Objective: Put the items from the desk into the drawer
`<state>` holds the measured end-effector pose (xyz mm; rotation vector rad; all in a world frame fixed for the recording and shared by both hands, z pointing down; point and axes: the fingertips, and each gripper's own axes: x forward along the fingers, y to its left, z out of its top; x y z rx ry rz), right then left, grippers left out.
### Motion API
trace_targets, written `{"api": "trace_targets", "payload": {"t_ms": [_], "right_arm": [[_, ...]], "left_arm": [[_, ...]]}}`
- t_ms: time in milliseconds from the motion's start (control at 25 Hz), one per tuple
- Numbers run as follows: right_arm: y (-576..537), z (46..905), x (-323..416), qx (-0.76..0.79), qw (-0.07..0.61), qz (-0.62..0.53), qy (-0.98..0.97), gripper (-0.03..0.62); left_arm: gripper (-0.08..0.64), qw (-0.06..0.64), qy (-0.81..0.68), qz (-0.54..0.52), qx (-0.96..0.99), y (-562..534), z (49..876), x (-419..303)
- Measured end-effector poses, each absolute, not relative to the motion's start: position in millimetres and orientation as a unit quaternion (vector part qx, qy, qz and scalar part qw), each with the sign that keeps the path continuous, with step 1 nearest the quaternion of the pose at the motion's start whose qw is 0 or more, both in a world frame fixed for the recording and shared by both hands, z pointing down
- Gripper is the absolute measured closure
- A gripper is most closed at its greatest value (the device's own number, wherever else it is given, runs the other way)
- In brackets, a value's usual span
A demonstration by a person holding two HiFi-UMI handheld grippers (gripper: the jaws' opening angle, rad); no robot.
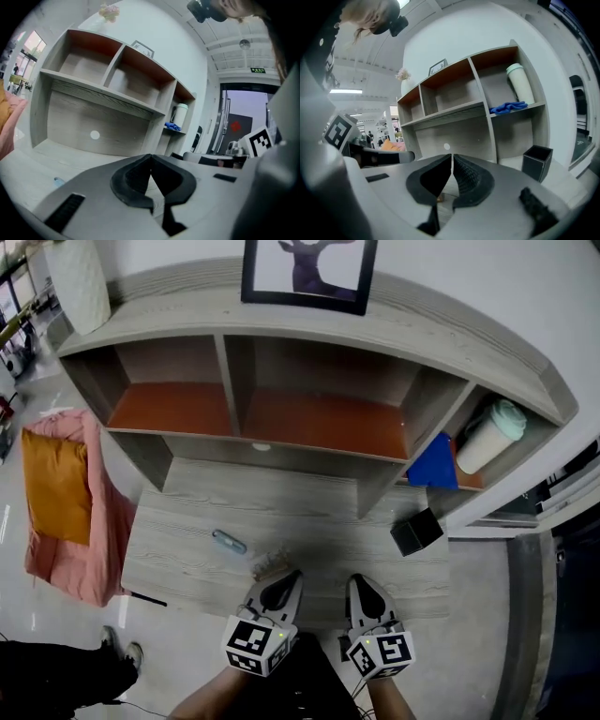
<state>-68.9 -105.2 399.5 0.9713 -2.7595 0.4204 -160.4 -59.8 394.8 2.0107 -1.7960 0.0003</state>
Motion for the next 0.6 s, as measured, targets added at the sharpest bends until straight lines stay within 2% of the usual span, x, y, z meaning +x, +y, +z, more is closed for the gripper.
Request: {"api": "trace_targets", "payload": {"t_ms": [600], "right_arm": [[-85, 432, -152, 0.127, 0.132, 0.170, -0.968, 0.583]], "left_arm": [[0.551, 0.230, -0.749, -0.001, 0.621, -8, 419, -222]]}}
